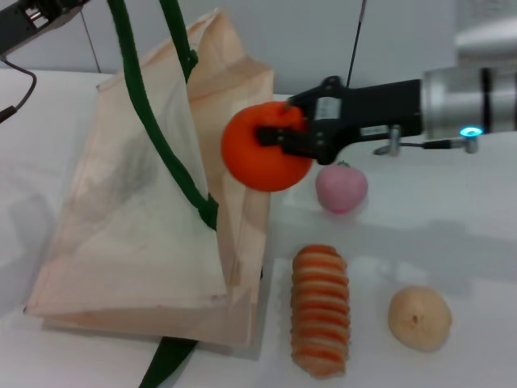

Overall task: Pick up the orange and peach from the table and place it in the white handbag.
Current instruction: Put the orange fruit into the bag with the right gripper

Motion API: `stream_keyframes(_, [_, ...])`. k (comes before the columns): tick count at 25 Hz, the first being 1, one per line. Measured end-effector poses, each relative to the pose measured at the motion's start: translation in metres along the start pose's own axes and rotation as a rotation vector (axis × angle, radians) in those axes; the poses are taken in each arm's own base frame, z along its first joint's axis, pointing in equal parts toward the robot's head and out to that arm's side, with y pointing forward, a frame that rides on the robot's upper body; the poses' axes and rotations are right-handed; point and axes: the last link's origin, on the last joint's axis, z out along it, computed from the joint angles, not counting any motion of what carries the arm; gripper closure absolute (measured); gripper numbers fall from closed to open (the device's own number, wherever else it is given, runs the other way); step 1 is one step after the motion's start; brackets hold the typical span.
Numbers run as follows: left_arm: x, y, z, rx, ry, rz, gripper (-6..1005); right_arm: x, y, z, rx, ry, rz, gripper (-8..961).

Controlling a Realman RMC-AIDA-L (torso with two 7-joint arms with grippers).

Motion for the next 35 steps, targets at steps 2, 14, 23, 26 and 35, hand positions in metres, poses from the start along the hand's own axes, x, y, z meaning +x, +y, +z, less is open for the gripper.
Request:
stream_keyframes(2, [0.000, 0.001, 0.002, -0.006, -0.002, 0.000, 877, -0.005, 0.001, 0.014, -0.015, 0.016, -0.010, 721])
stream_keyframes(14, [-0.001, 0.009, 0.022, -0.074, -0.017, -0.014, 877, -0.018, 0.001, 0.072, 0.011, 0.142, -0.072, 808])
stream_keyframes(23, [0.001, 0.012, 0.029, -0.099, -0.026, -0.009, 877, -0.025, 0.012, 0.101, -0.002, 0.178, -0.170, 870])
stream_keyframes(26, [0.000, 0.012, 0.032, -0.105, -0.028, -0.012, 877, -0.025, 0.016, 0.106, -0.012, 0.178, -0.200, 880])
stream_keyframes(35, [-0.002, 0.006, 0.037, -0.069, -0.031, -0.022, 877, -0.024, 0.021, 0.124, 0.017, 0.227, -0.315, 882])
